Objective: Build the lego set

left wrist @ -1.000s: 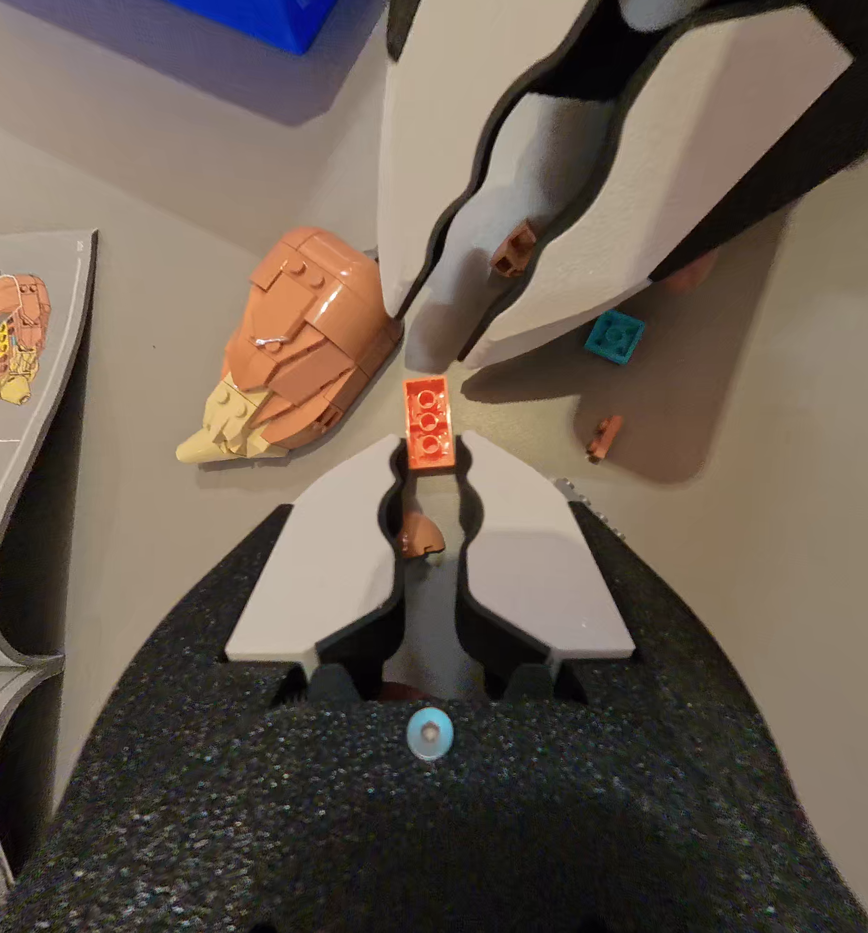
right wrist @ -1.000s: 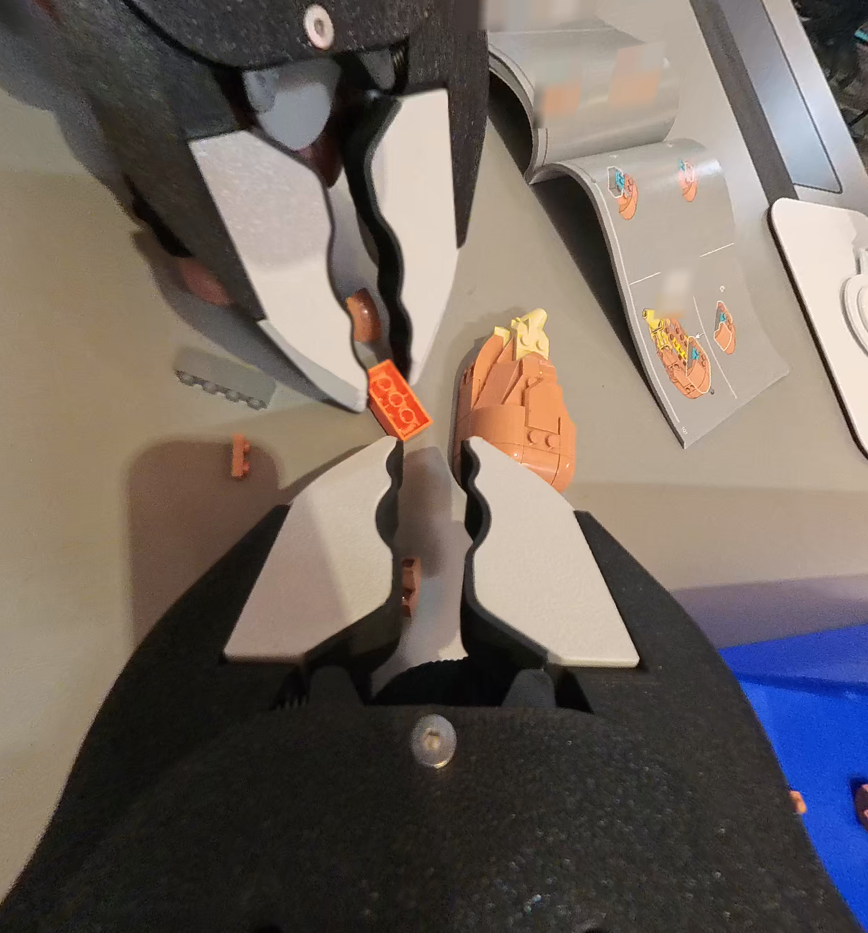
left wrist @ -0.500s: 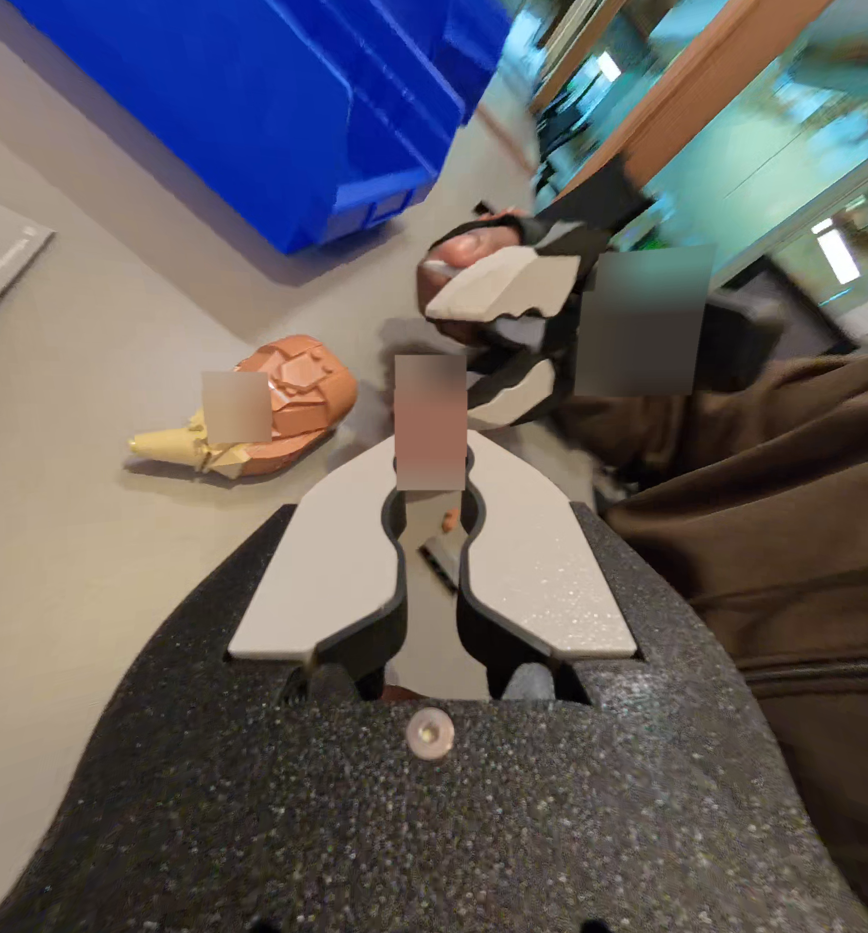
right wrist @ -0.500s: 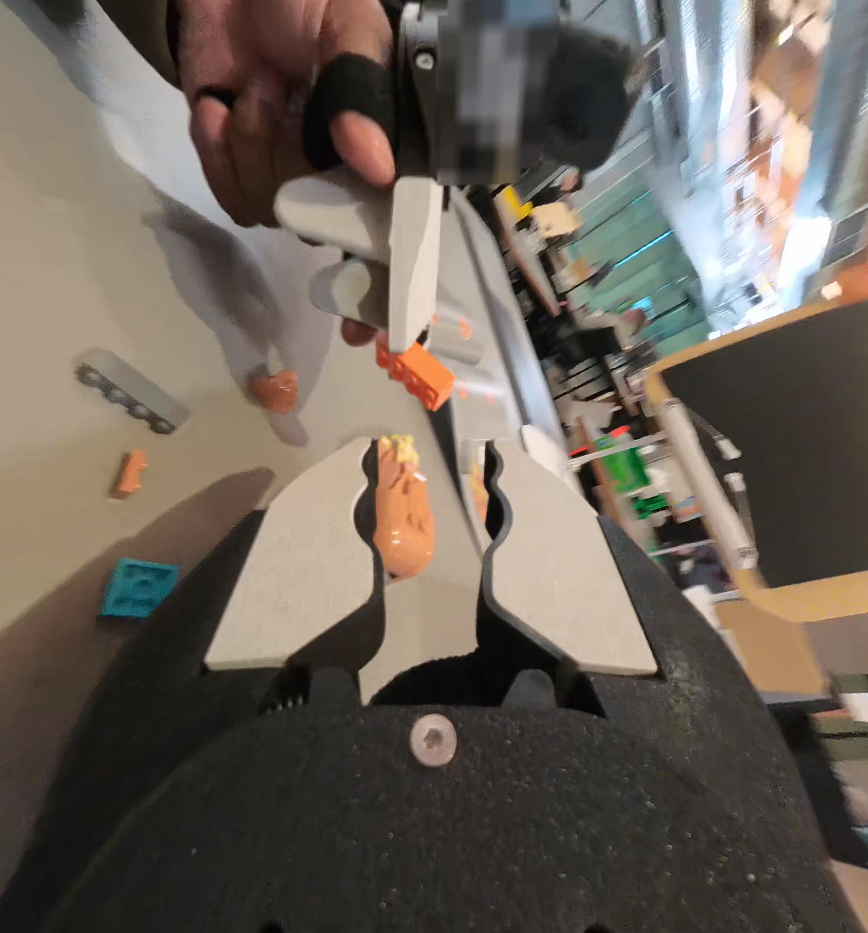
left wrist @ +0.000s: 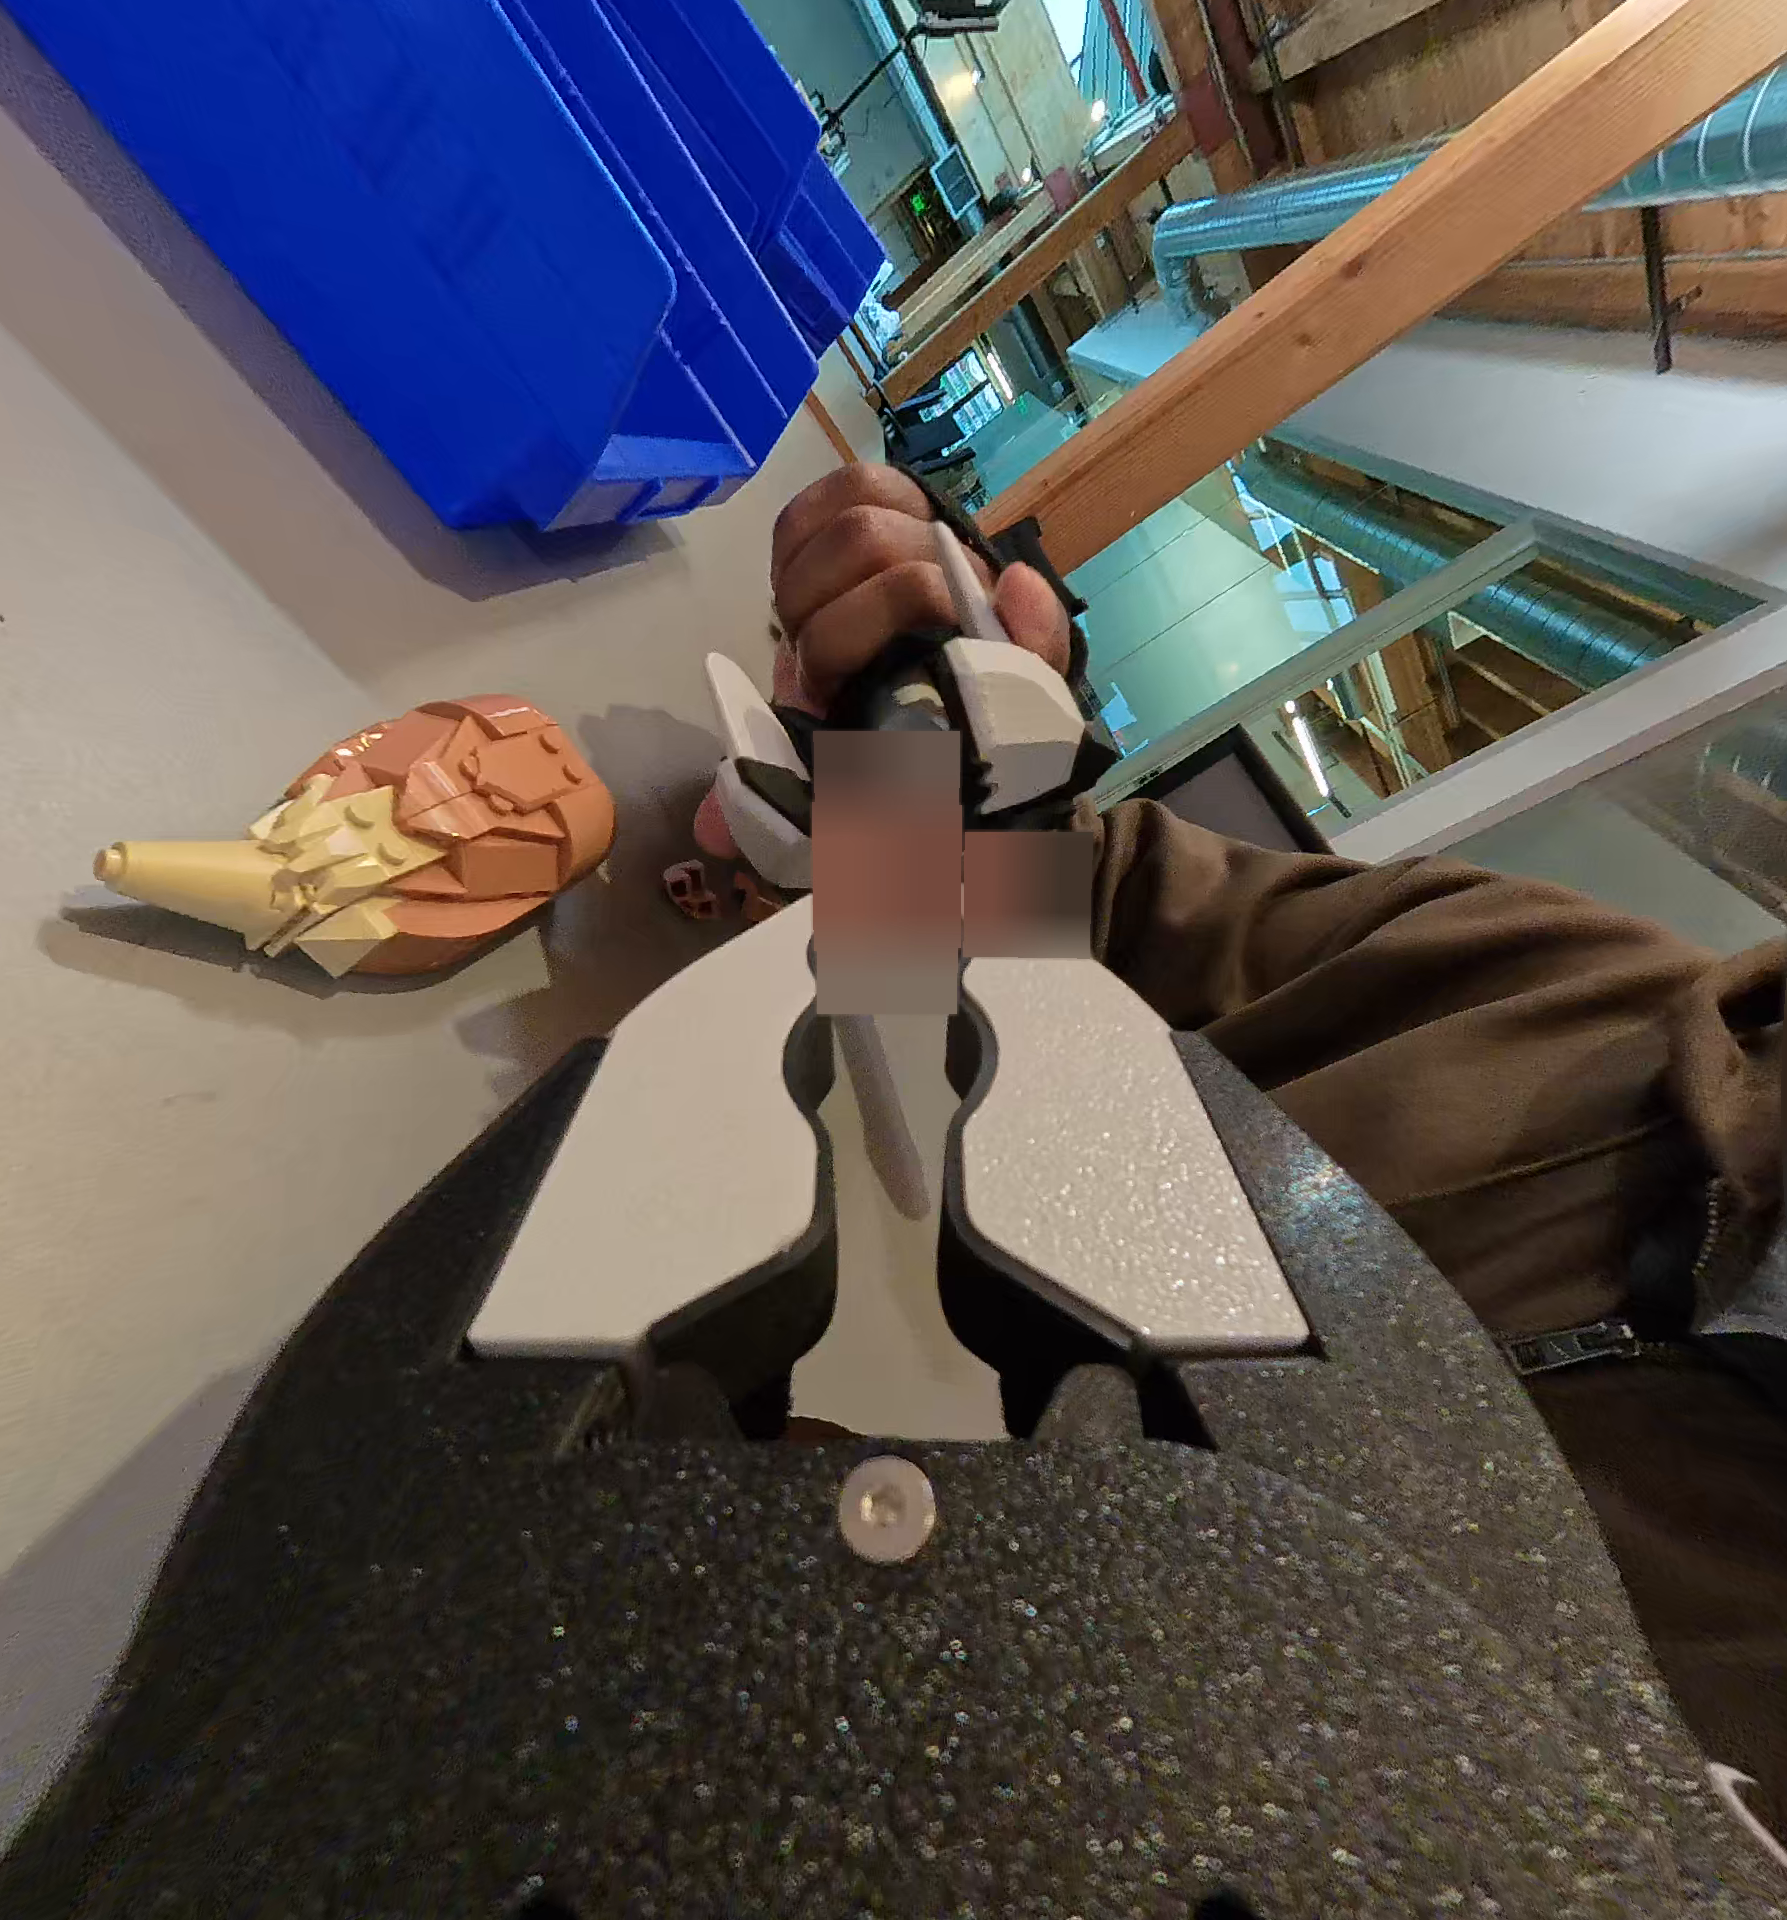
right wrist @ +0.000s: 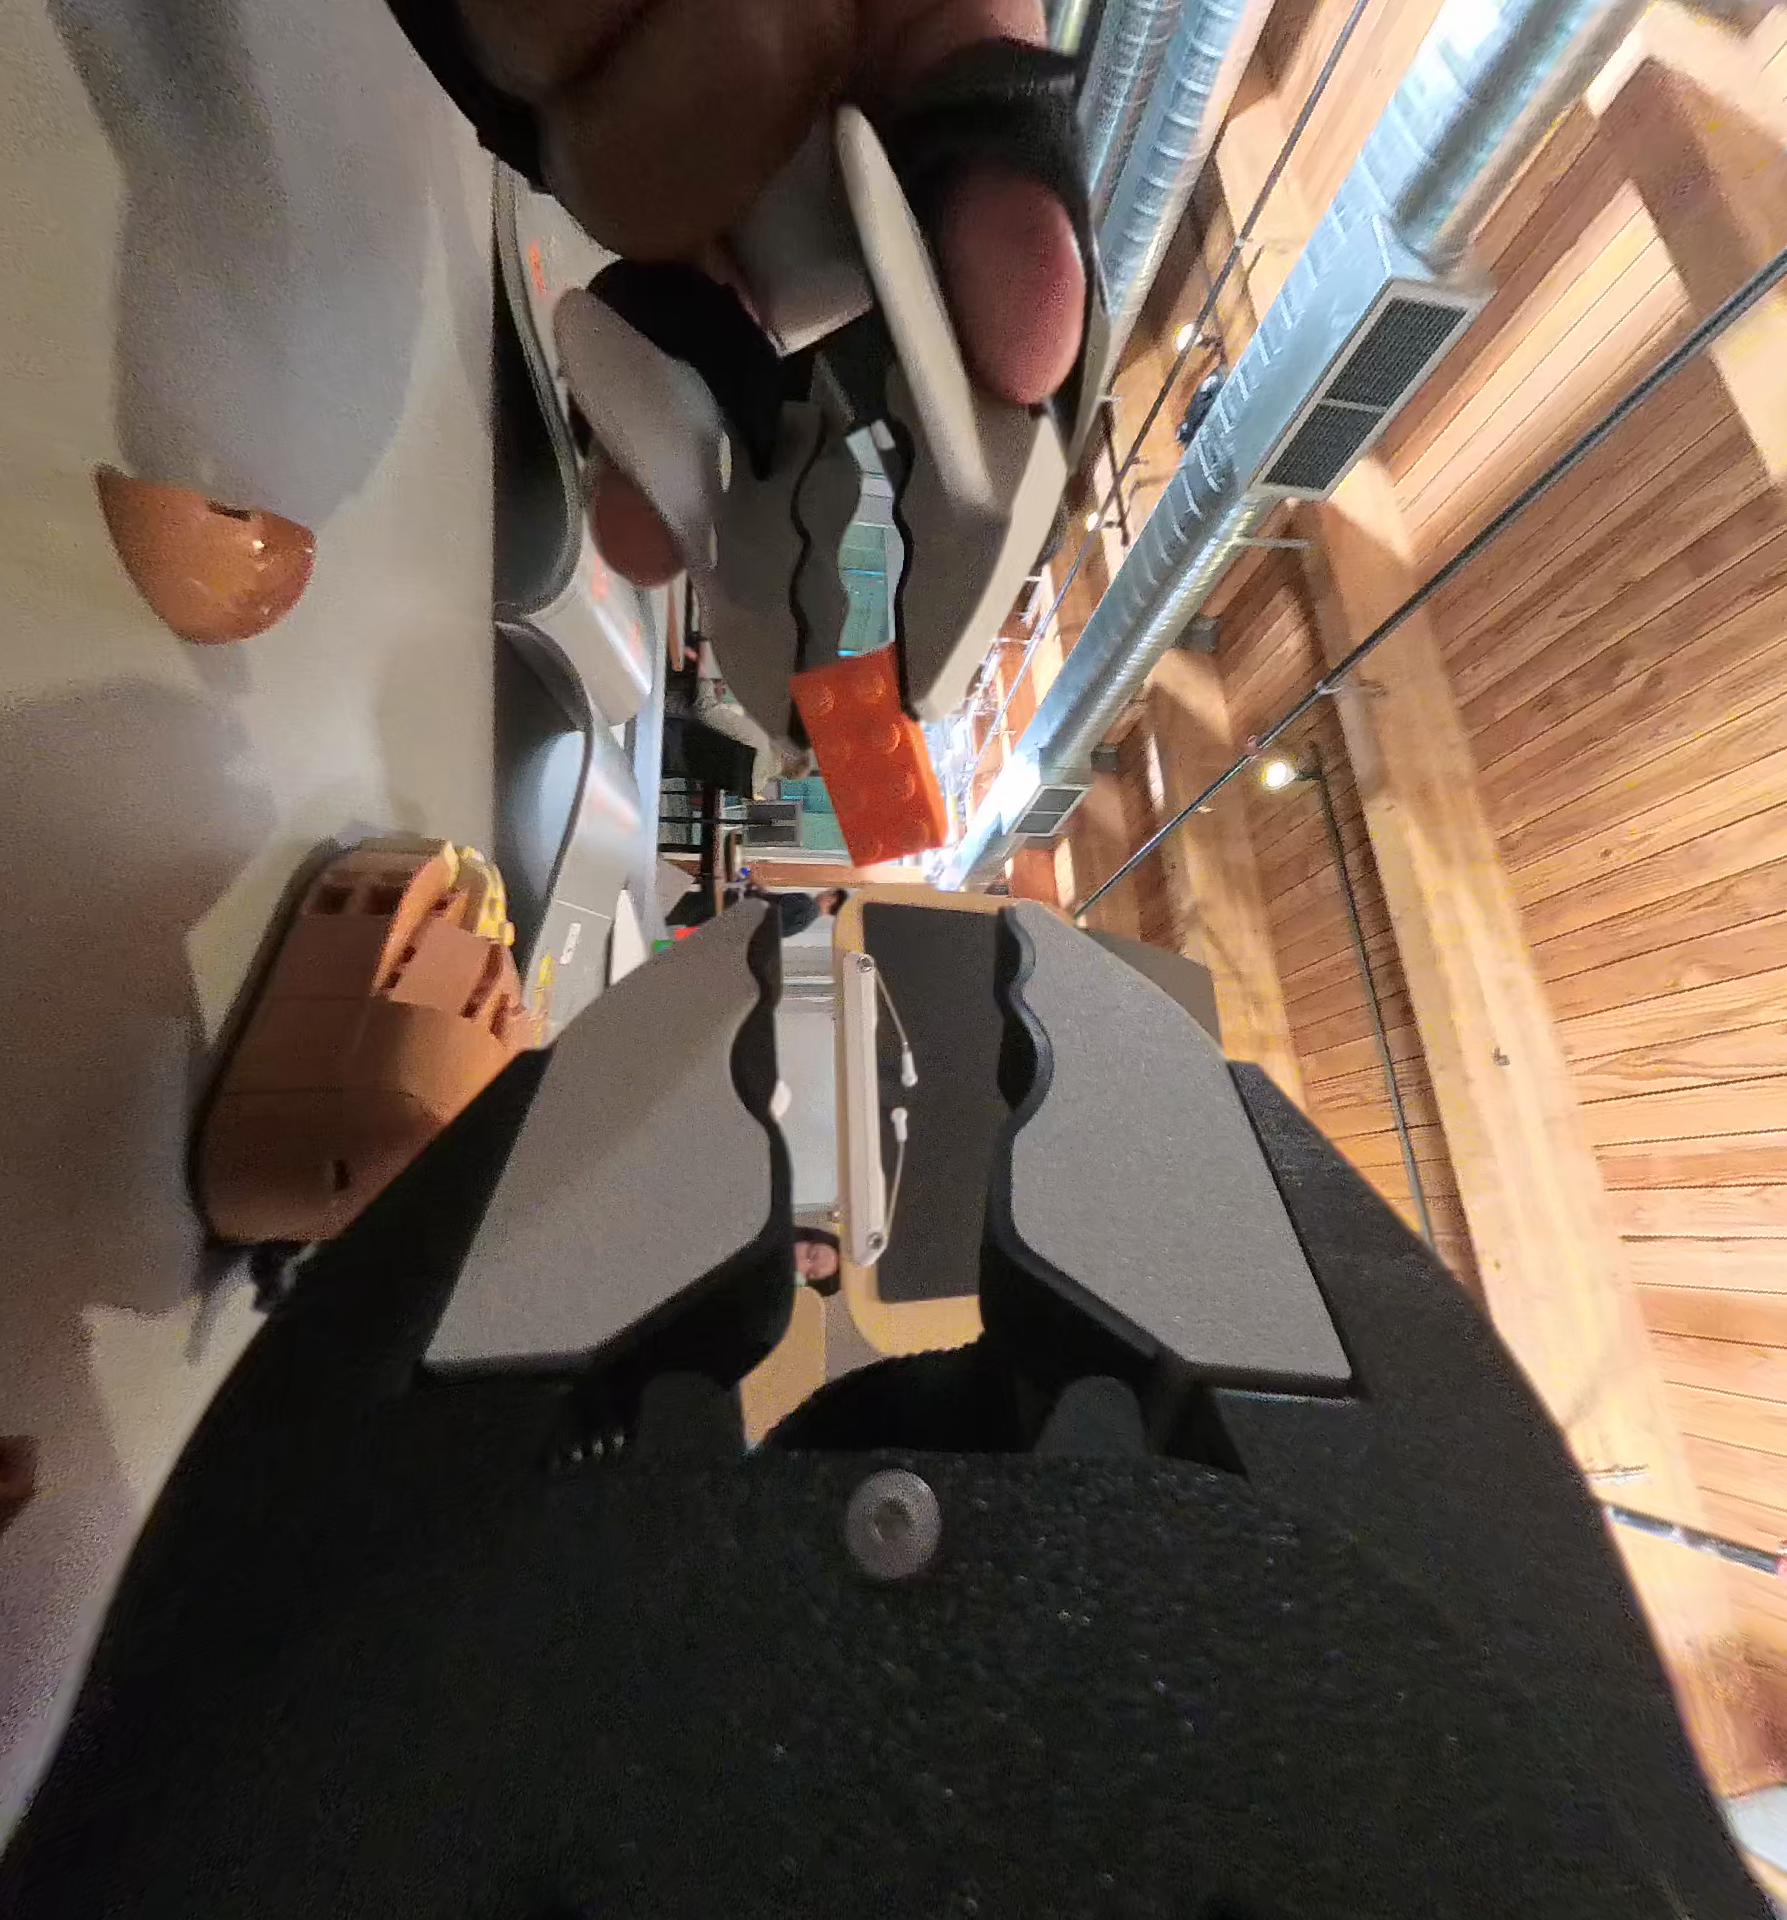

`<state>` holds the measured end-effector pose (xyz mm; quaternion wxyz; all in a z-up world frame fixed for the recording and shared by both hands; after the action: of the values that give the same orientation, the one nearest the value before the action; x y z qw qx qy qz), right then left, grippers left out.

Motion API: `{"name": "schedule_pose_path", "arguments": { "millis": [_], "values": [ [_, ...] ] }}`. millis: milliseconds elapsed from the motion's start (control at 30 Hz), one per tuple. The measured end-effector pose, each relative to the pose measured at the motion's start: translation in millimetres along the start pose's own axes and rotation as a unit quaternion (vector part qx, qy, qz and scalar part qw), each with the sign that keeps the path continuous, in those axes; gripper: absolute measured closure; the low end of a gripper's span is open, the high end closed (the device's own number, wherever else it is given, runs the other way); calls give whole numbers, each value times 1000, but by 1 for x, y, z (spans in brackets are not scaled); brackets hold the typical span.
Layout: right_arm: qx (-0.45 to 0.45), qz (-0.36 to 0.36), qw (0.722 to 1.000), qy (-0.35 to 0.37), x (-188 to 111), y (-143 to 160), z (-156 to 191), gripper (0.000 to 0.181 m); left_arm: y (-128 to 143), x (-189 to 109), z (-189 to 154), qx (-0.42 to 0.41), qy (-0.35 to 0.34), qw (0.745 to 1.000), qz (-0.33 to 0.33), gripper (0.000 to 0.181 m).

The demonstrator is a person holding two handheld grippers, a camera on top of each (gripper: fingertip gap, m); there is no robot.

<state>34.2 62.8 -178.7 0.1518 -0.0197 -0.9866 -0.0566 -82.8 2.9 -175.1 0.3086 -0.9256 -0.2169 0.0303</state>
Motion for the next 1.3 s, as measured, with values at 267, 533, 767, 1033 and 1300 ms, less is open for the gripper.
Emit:
{"name": "schedule_pose_path", "arguments": {
  "millis": [267,533,767,1033,1300],
  "values": [
    [-51,-33,998,20,0,-15,3,144,4,7,-1,-13,10,1000,2,164],
    [-38,-29,999,3,-1,-19,1,162,8,11,-2,-2,13,1000,12,163],
    [54,-6,997,-52,2,-17,-1,164,-1,3,-15,108,-12,994,10,140],
    [358,31,908,-214,8,-7,-5,164,-3,-7,-22,433,-173,881,78,131],
    [417,34,851,-316,1,-14,1,164,15,12,-26,565,-198,786,154,143]
  ]
}}
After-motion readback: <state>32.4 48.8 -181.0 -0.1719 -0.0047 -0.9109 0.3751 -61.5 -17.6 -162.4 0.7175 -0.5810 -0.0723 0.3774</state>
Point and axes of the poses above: each gripper's, where its closed fingertips meet, x out along the fingers, y out of its underside, z = x × y across the jaws, the point moved 7 cm from there along -x, back along the fingers, and after that the axes turned 9 degrees about y, right-handed, at the moved point
